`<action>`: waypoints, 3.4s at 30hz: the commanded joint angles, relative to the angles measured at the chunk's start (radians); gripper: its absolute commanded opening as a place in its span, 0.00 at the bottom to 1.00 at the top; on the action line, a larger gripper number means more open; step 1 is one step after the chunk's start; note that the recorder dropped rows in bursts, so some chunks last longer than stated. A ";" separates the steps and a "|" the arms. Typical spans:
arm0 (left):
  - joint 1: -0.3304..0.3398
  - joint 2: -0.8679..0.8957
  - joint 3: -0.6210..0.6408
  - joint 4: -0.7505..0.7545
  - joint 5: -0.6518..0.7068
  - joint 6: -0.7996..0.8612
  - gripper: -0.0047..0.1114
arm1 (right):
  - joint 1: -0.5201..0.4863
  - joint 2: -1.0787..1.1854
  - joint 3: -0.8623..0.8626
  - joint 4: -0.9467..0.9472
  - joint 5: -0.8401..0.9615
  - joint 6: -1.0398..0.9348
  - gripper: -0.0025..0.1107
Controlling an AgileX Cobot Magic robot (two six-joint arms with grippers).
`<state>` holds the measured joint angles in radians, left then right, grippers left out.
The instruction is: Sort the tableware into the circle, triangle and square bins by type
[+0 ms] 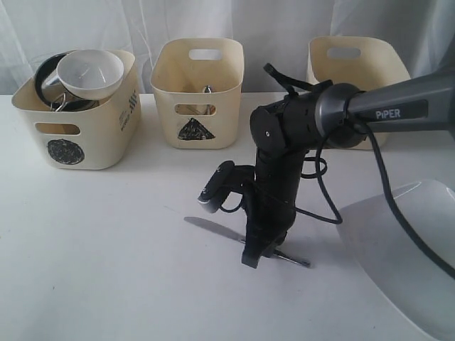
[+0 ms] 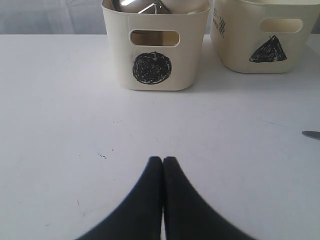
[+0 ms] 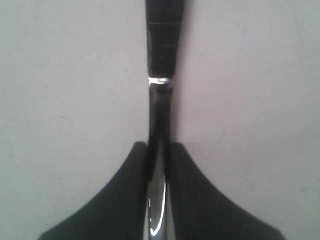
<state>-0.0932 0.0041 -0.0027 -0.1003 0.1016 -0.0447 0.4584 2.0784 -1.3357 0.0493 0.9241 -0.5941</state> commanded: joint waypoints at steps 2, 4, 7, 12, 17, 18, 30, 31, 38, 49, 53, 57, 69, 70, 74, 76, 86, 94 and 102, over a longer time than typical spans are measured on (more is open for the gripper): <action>0.001 -0.004 0.003 0.000 -0.002 -0.003 0.04 | -0.001 0.051 0.034 0.136 -0.007 -0.015 0.02; 0.001 -0.004 0.003 0.000 -0.002 -0.003 0.04 | -0.001 0.028 0.034 0.174 -0.042 -0.015 0.02; 0.001 -0.004 0.003 0.000 -0.002 -0.003 0.04 | -0.011 -0.030 0.038 0.264 -0.114 -0.012 0.02; 0.001 -0.004 0.003 0.000 -0.002 -0.003 0.04 | -0.079 -0.158 0.116 0.442 -0.275 -0.012 0.02; 0.001 -0.004 0.003 0.000 -0.002 -0.003 0.04 | -0.151 -0.270 0.229 0.597 -0.420 -0.048 0.02; 0.001 -0.004 0.003 0.000 -0.002 -0.003 0.04 | -0.164 -0.288 0.247 0.644 -0.432 -0.075 0.02; 0.001 -0.004 0.003 0.000 -0.002 -0.003 0.04 | -0.303 -0.437 0.258 1.549 -0.321 -0.667 0.02; 0.001 -0.004 0.003 0.000 -0.002 -0.003 0.04 | -0.309 -0.430 0.241 1.578 -0.316 -0.675 0.02; 0.001 -0.004 0.003 0.000 -0.002 -0.003 0.04 | -0.321 -0.298 0.004 1.616 -0.312 -0.677 0.02; 0.001 -0.004 0.003 0.000 -0.002 -0.003 0.04 | -0.311 0.102 -0.497 1.608 -0.316 -0.560 0.02; 0.001 -0.004 0.003 0.000 -0.002 -0.003 0.04 | -0.287 0.233 -0.647 1.522 -0.371 -0.541 0.12; 0.001 -0.004 0.003 0.000 -0.002 -0.003 0.04 | -0.267 0.301 -0.737 1.407 -0.382 -0.533 0.31; 0.001 -0.004 0.003 0.000 -0.004 -0.003 0.04 | -0.262 0.041 -0.546 0.500 -0.245 -0.046 0.33; 0.001 -0.004 0.003 0.000 -0.004 -0.003 0.04 | -0.258 0.001 -0.499 0.352 -0.228 0.036 0.33; 0.001 -0.004 0.003 0.000 -0.004 -0.002 0.04 | -0.213 -0.201 -0.233 -0.073 -0.143 0.280 0.33; 0.001 -0.004 0.003 0.000 -0.004 -0.002 0.04 | -0.175 -0.308 -0.086 -0.190 -0.123 0.392 0.33; 0.001 -0.004 0.003 0.000 -0.004 -0.002 0.04 | 0.093 -0.516 0.376 -0.502 -0.105 0.781 0.34; 0.001 -0.004 0.003 0.000 -0.004 -0.002 0.04 | 0.135 -0.439 0.479 -0.703 -0.118 1.027 0.53; 0.001 -0.004 0.003 0.000 -0.004 -0.004 0.04 | 0.135 -0.360 0.489 -0.821 -0.129 1.161 0.54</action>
<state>-0.0932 0.0041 -0.0027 -0.1003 0.1016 -0.0447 0.5889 1.6963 -0.8522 -0.7358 0.8060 0.5245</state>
